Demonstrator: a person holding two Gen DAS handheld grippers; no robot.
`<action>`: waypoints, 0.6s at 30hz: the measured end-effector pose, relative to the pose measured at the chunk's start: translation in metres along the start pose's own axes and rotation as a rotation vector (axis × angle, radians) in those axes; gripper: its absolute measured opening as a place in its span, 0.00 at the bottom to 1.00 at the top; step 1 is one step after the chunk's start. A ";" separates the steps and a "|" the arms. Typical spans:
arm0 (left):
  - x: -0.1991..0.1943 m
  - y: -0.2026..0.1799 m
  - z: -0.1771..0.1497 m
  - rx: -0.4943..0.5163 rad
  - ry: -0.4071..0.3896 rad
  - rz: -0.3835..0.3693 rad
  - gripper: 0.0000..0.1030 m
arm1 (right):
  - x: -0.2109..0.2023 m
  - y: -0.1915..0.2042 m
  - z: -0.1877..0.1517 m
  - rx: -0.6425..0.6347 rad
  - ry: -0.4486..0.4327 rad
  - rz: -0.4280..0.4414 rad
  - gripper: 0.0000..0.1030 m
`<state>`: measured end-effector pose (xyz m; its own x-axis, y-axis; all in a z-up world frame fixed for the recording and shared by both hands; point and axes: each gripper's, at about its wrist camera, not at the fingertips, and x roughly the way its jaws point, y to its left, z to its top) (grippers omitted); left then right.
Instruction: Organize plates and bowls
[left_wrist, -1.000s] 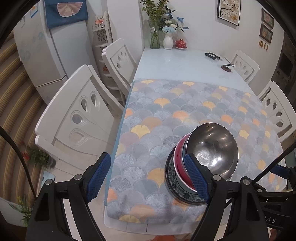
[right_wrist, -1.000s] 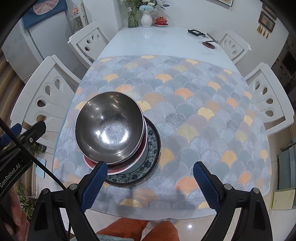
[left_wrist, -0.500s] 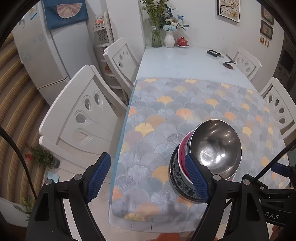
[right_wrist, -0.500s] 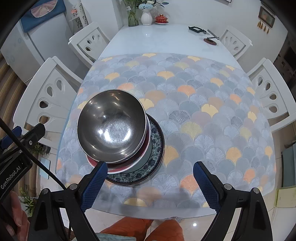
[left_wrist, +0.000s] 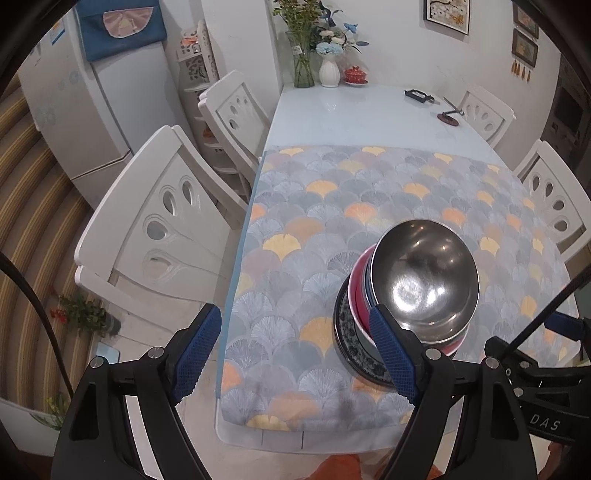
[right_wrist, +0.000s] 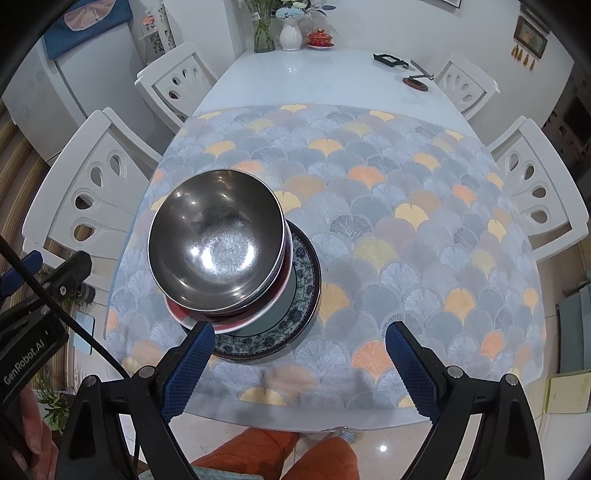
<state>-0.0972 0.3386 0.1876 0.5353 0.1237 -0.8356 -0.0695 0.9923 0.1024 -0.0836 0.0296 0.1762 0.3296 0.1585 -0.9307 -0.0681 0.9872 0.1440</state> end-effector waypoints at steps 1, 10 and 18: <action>0.001 0.000 -0.001 0.002 0.004 0.001 0.79 | 0.001 0.000 0.000 0.001 0.002 0.000 0.90; 0.002 0.002 -0.002 -0.007 0.008 -0.004 0.79 | -0.001 0.006 -0.002 -0.022 -0.002 -0.009 0.90; 0.004 0.001 -0.002 0.005 0.015 0.004 0.79 | -0.002 0.009 -0.001 -0.033 -0.008 -0.009 0.90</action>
<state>-0.0967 0.3400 0.1833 0.5224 0.1278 -0.8430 -0.0674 0.9918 0.1086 -0.0856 0.0378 0.1789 0.3381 0.1496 -0.9291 -0.0958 0.9876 0.1242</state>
